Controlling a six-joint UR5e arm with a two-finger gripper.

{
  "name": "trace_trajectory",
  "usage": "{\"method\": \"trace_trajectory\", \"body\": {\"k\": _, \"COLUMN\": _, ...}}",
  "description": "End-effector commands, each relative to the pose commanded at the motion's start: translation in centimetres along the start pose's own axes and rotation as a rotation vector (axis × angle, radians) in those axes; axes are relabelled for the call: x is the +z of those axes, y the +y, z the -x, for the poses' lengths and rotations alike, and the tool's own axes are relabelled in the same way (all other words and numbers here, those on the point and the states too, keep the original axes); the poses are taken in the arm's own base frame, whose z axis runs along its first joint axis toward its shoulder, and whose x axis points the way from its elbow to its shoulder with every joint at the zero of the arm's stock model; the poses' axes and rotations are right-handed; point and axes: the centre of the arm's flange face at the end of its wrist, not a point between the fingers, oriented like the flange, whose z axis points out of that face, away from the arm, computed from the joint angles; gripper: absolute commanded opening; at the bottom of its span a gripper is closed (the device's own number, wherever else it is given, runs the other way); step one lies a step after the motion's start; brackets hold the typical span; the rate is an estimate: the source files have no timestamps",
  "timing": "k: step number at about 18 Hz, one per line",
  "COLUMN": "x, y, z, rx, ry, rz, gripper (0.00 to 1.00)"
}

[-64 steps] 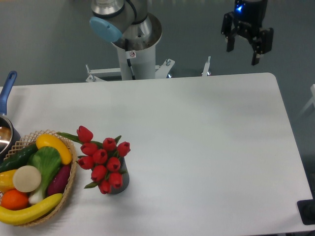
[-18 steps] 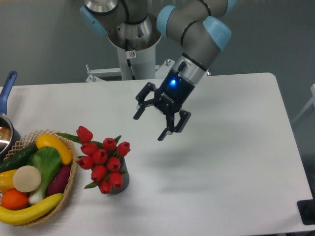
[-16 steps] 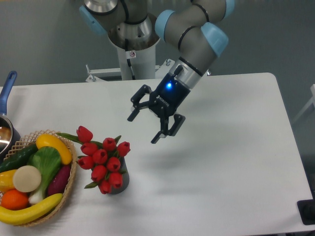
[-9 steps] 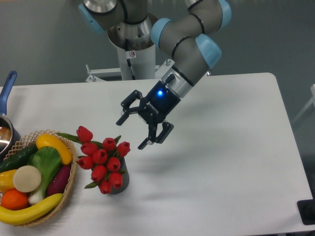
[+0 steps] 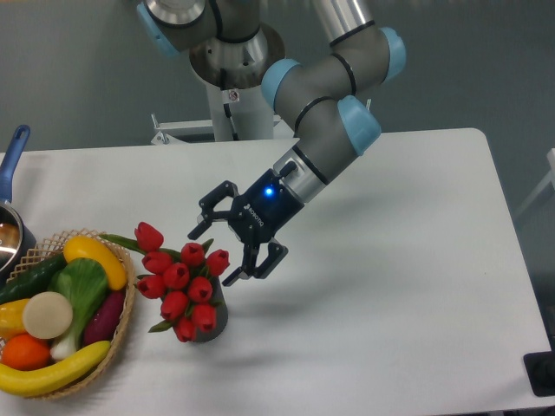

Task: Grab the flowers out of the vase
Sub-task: 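Advance the gripper around the tulip stems and close it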

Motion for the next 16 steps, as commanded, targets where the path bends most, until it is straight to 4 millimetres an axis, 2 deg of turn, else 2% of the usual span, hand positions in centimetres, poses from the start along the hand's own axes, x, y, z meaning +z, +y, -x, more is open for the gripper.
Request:
{"method": "trace_trajectory", "body": {"k": 6, "x": 2.4, "y": -0.1, "z": 0.0, "rx": 0.024, "ry": 0.032, "rz": 0.001, "gripper": 1.00}}
{"method": "trace_trajectory", "body": {"k": 13, "x": 2.7, "y": 0.1, "z": 0.3, "rx": 0.022, "ry": 0.036, "rz": 0.002, "gripper": 1.00}}
{"method": "trace_trajectory", "body": {"k": 14, "x": 2.7, "y": 0.0, "z": 0.3, "rx": 0.025, "ry": 0.035, "rz": 0.001, "gripper": 0.99}}
{"method": "trace_trajectory", "body": {"k": 16, "x": 2.6, "y": -0.1, "z": 0.3, "rx": 0.029, "ry": 0.033, "rz": 0.001, "gripper": 0.88}}
